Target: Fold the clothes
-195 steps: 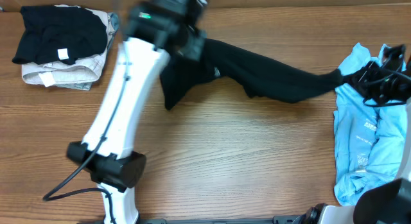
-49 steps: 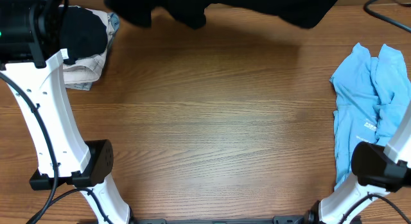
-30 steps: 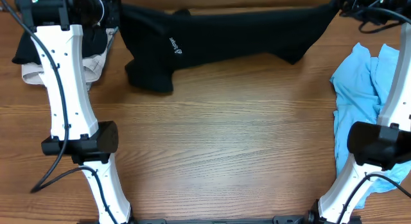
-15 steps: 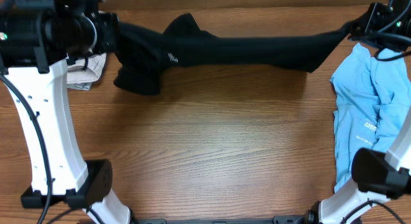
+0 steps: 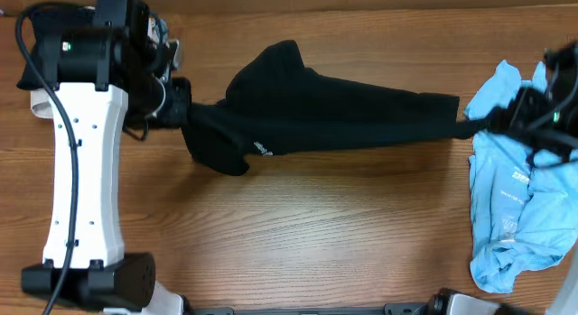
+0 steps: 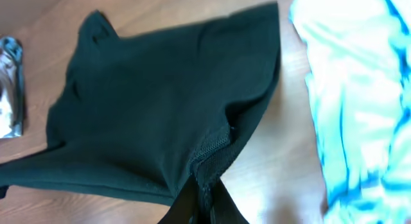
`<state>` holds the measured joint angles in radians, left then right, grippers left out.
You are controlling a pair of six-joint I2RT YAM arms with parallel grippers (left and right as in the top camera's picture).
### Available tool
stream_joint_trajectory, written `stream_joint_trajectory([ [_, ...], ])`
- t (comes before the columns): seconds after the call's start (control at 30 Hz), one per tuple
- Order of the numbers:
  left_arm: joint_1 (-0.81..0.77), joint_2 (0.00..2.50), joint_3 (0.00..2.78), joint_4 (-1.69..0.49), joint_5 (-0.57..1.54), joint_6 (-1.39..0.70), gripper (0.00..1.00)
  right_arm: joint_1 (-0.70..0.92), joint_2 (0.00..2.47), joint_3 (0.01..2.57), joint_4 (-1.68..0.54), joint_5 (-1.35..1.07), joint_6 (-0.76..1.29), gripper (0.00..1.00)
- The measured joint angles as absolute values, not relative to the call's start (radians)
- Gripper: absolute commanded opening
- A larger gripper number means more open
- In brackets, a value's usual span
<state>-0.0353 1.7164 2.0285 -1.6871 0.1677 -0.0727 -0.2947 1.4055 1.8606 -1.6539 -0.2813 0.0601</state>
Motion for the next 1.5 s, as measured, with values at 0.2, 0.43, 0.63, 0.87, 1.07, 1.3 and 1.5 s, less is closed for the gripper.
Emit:
stream_joint_trajectory([
  [0.2, -0.047, 1.593, 1.854, -1.655, 0.168, -0.076, 0.04, -0.302, 1.247, 1.554, -1.580, -0.244, 0.107, 0.04],
  [0.43, -0.117, 1.569, 1.615, -1.493, 0.168, -0.096, 0.04, -0.302, 1.255, 1.210, -1.454, -0.228, 0.163, 0.04],
  [0.63, -0.201, 1.571, 1.421, -1.277, 0.169, -0.150, 0.04, -0.302, 1.256, 1.031, -1.311, -0.228, 0.218, 0.04],
  [0.87, -0.212, 1.592, 1.284, -1.071, 0.143, -0.221, 0.04, -0.302, 1.296, 0.982, -1.188, -0.221, 0.251, 0.04],
  [1.07, -0.212, 1.637, 1.275, -0.932, 0.089, -0.240, 0.04, -0.309, 1.364, 0.977, -1.086, -0.186, 0.278, 0.04],
  [1.3, -0.212, 1.659, 1.274, -0.825, 0.050, -0.287, 0.04, -0.326, 1.408, 0.976, -0.989, -0.176, 0.299, 0.04],
  [1.5, -0.212, 1.659, 1.274, -0.783, 0.012, -0.300, 0.04, -0.327, 1.427, 0.976, -0.939, -0.175, 0.306, 0.04],
])
